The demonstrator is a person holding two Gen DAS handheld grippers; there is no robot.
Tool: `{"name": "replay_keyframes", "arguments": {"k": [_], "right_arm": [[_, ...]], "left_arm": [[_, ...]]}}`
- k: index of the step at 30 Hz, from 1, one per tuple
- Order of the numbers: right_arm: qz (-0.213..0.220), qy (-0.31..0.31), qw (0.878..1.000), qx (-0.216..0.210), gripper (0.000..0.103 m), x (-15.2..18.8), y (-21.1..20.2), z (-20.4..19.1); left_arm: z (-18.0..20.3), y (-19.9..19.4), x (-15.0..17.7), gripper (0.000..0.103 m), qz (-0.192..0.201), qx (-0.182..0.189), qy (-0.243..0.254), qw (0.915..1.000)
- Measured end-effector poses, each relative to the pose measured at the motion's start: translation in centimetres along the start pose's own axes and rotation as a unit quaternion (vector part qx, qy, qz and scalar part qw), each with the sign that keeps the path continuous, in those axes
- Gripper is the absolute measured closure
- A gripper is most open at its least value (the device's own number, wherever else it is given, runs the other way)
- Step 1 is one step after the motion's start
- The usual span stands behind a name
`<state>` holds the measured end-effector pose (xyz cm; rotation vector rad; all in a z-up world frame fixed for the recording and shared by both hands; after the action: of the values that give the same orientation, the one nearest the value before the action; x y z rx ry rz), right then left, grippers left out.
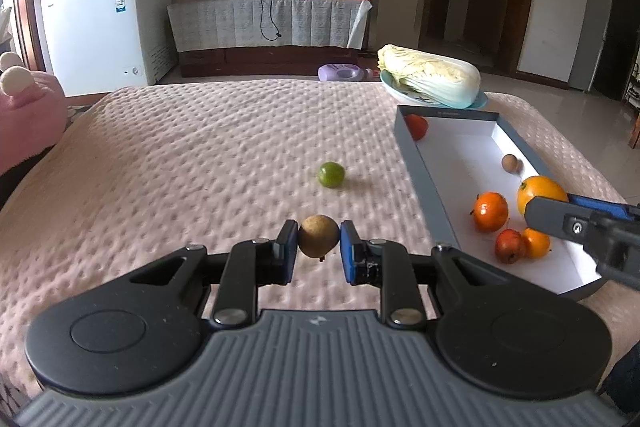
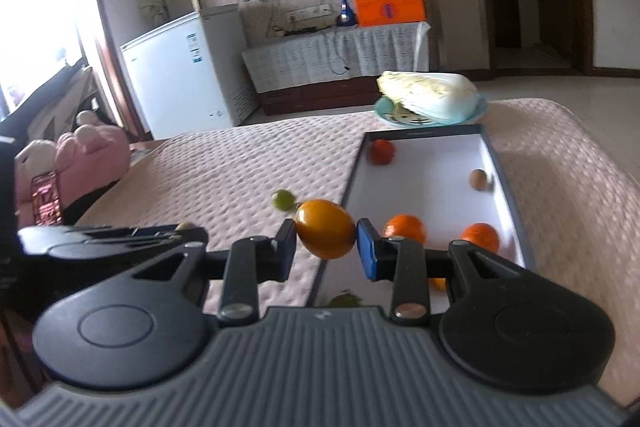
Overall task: Organize fruits
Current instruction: 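Carry the brown fruit and orange over the white box with both grippers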
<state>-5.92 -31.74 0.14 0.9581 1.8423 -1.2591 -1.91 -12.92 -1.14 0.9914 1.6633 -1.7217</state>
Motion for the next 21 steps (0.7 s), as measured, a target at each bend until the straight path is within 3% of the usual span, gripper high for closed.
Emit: {"name": "replay_keyframes", "arguments": {"k": [21], "right_arm": [[-0.006, 0.008, 1.000, 0.021, 0.067, -0.2, -0.1, 2.7]], "left_arm": [[2.8, 1.2, -0.1, 0.076, 0.001, 0.024, 0.009, 0.9997]]}}
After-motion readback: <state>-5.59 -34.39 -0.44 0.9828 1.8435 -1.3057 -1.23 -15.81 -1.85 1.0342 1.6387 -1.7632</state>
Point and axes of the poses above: each gripper's, at about its wrist camera, not at the fingertips, and y roughly the way its jaws point, z to its right, x to its underside, the point moved 7 cm from there along y, roughly the way its jaws point, and after that the axes turned 7 degrees about -x, right-handed, at the moved point
